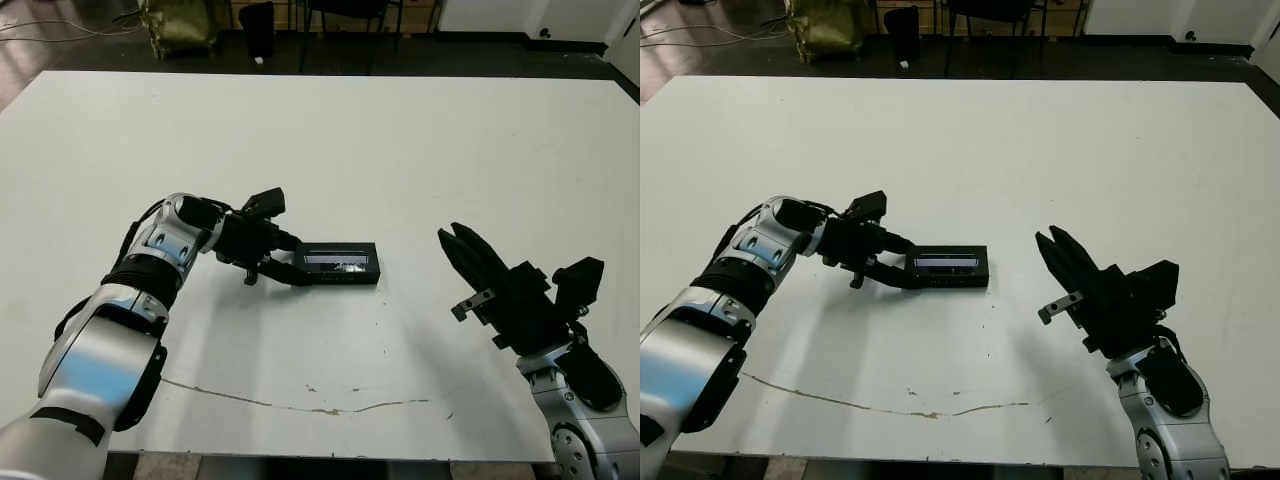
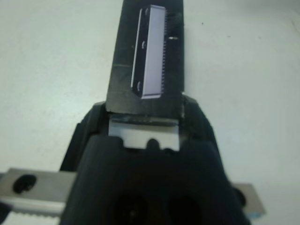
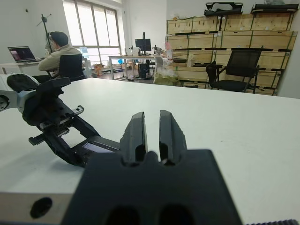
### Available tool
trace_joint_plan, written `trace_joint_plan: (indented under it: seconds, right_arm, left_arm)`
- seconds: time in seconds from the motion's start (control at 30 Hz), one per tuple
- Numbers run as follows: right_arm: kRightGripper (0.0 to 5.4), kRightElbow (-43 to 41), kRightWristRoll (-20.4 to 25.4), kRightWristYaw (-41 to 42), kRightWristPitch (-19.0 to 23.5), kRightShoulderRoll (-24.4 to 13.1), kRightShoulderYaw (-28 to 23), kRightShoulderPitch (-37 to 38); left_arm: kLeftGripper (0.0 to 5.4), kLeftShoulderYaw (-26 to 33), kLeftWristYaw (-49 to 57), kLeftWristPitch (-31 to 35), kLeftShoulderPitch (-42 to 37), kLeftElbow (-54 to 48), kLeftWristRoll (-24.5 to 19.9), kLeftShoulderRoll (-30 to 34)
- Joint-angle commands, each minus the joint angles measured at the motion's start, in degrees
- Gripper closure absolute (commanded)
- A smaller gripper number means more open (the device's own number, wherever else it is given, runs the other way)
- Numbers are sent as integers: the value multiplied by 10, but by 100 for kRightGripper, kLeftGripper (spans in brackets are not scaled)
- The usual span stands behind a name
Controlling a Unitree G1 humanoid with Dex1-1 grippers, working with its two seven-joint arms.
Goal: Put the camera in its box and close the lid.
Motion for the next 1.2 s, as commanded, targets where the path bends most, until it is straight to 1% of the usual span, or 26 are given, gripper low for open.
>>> trace_joint_plan:
  seconds: [0.03,0.13,0.2,0.3,0.4,0.53,0.67,0.87,0.93,1.0,1.07,1.1,1.13,1.2]
  right_arm:
    - [540,-2,4,0,13,-5,-1,8]
    - [540,20,-1,7,3,-7,-2,4]
    - [540,24,-8,5,3,-7,-2,4]
    - [540,22,-10,8,-6,-5,0,4]
    - [540,10,-7,6,-4,-3,0,6]
    - [540,0,2,5,5,-3,0,7]
    - [540,8,-2,8,-5,-4,1,6]
    - [540,10,0,12,-6,-3,2,7]
    - [540,10,4,13,-8,-1,2,7]
    - [540,7,-5,9,-9,-2,2,9]
    - [540,6,-8,5,-4,-2,3,9]
    - [540,4,-9,2,2,-3,3,9]
    - [540,5,-7,1,4,-2,4,8]
    - [540,8,-11,-2,2,-1,6,8]
  left_arm:
    - [264,-18,18,-42,-5,6,20,-26]
    - [190,-22,21,-89,3,14,25,-19]
    - [142,-21,25,-113,7,21,25,-15]
    - [64,-13,26,-115,12,33,18,-11]
    - [2,-10,31,-121,17,29,18,-2]
    - [2,-8,25,-138,27,15,15,11]
    - [2,2,21,-146,42,-14,1,21]
    - [2,31,2,-115,70,-90,-51,39]
    - [2,52,-9,-105,82,-124,-85,45]
    - [2,83,-26,-73,95,-154,-135,47]
    - [2,120,6,21,125,-222,-187,52]
    - [2,142,44,51,147,-262,-205,50]
    - [11,168,107,78,177,-313,-218,39]
    - [40,206,234,107,232,-408,-222,10]
